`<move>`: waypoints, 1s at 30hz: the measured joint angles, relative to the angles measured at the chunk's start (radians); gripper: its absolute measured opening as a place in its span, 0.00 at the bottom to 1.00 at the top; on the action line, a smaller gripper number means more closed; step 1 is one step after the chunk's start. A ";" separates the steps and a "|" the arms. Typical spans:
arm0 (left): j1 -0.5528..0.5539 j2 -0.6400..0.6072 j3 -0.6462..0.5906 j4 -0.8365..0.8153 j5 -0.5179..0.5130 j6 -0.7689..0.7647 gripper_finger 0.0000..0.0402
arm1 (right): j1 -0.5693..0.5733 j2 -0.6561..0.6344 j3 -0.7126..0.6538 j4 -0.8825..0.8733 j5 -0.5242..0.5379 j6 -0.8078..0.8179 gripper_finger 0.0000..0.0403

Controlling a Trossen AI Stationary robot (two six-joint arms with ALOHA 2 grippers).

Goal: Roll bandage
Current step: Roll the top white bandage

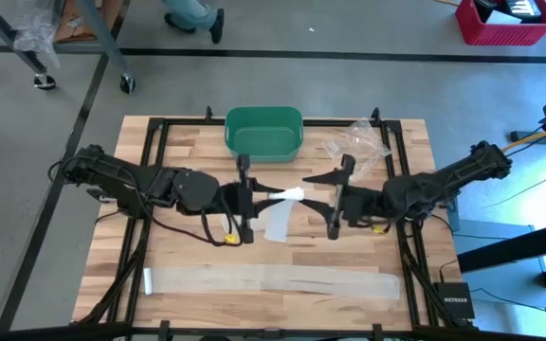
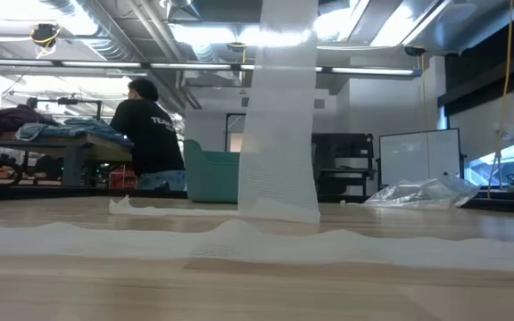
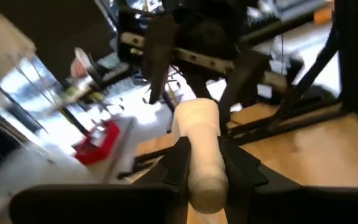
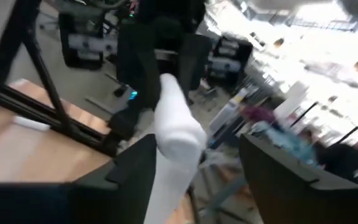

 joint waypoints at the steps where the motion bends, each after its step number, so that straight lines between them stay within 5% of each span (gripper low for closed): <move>1: -0.003 0.000 0.000 0.001 -0.013 0.055 0.13 | -0.001 -0.013 0.014 -0.041 -0.004 0.036 0.59; 10: -0.040 0.000 0.000 0.004 -0.171 0.396 0.13 | -0.003 -0.119 0.052 -0.254 -0.093 0.211 0.61; 30: -0.039 0.000 0.001 0.001 -0.175 0.556 0.11 | -0.225 -0.097 0.052 -0.262 -0.382 0.272 0.61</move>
